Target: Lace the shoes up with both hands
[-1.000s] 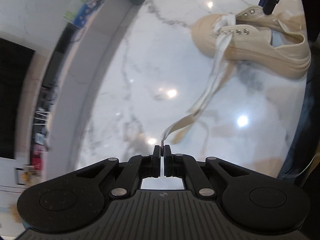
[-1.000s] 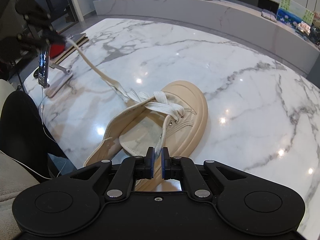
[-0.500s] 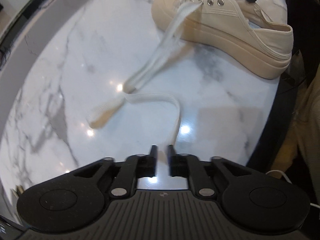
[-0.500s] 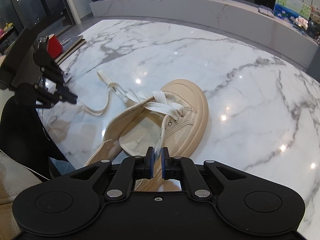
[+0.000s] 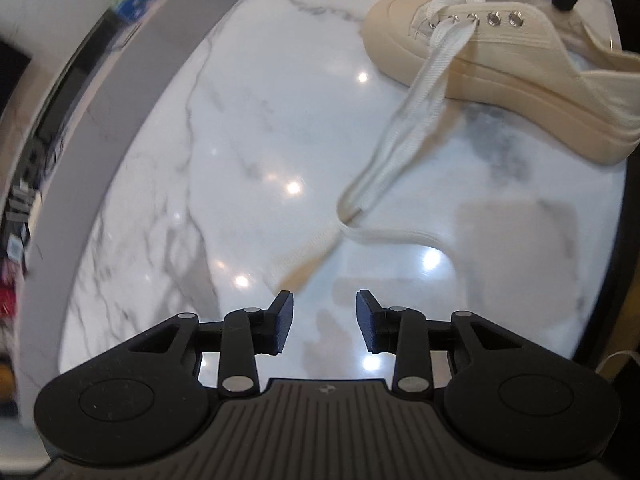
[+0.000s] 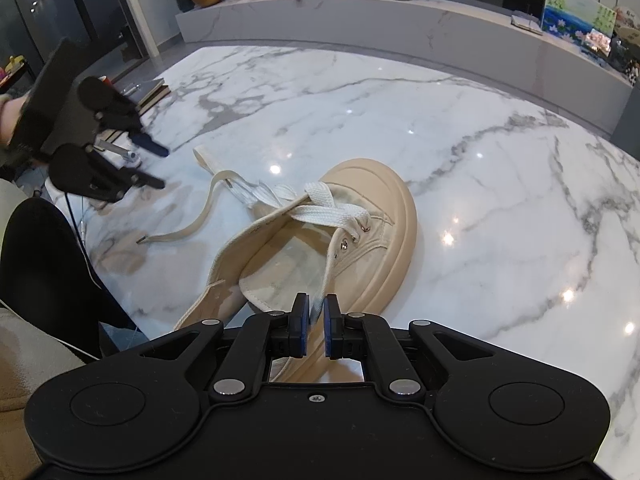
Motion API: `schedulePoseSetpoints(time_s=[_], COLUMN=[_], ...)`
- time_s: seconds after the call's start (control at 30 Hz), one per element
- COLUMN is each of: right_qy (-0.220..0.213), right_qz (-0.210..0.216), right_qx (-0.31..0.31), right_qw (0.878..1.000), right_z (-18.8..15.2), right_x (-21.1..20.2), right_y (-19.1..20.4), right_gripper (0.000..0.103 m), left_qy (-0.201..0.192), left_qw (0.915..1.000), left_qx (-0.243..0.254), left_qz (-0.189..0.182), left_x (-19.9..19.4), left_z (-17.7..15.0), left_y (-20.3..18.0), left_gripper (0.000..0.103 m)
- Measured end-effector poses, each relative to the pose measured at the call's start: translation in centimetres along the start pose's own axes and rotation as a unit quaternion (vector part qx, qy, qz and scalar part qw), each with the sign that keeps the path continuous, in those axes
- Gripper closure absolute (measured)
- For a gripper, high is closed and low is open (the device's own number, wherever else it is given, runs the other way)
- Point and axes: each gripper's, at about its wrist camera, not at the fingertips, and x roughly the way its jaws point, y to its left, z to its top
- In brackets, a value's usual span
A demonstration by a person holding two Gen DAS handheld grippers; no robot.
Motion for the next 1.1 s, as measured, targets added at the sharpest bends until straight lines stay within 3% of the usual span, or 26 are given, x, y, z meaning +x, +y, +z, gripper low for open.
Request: schedulePoseSetpoints(time_s=[0.23,0.4,0.53,0.83,1.1], right_qy=[-0.004,-0.008,-0.004,-0.003,-0.01], right_qz=[0.013,0.018,0.016,0.02,0.015], right_qx=[0.001,0.011,0.012,0.006,0.004], right_qw=[1.0,1.0,1.0,1.0,1.0], right_z=[-0.3,-0.3,-0.2,0.0,0.2], right_x=[-0.3,-0.4,-0.2,0.1,-0.4], right_y=[0.0,-0.3,-0.5,-0.5,-0.3], right_gripper=[0.093,0.087,0.083,0.083,0.083], left_qy=[0.01,0.021,0.018,0.017,0.004], left_qw=[0.9981,0.9968,0.9964,0.9969,0.9993], left_qx=[0.06,0.076,0.077,0.051,0.006], left_qz=[-0.002,-0.015,-0.031,-0.057,-0.037], left_x=[2.3,4.0,4.4,4.6,1.7], left_z=[1.8,2.3,2.9,3.2,2.9], left_y=[0.4,0.7,0.9,1.1,1.9], left_gripper=[0.07,0.07,0.07,0.095,0.097])
